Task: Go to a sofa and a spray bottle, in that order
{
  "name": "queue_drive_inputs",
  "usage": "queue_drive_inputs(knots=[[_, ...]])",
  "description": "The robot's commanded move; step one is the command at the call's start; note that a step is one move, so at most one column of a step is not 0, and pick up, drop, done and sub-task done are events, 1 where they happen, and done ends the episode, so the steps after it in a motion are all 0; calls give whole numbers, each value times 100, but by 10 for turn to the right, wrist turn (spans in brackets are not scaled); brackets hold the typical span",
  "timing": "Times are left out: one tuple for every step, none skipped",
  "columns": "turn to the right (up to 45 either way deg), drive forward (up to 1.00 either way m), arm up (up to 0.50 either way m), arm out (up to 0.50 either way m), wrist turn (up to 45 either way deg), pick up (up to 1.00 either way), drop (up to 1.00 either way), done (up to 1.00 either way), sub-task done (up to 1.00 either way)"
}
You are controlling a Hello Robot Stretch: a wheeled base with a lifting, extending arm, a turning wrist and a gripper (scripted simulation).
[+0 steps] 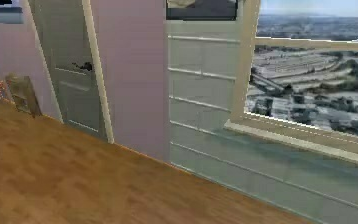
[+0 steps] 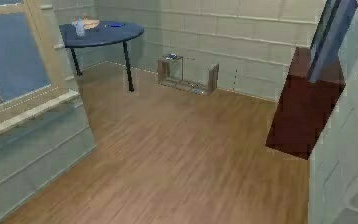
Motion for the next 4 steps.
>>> queue_drive_inputs(knots=[[-450,0,0,0,0,0,0,0,0],[-450,0,0,0,0,0,0,0,0],[-450,0,0,0,0,0,0,0,0],[-120,0,0,0,0,0,0,0,0]])
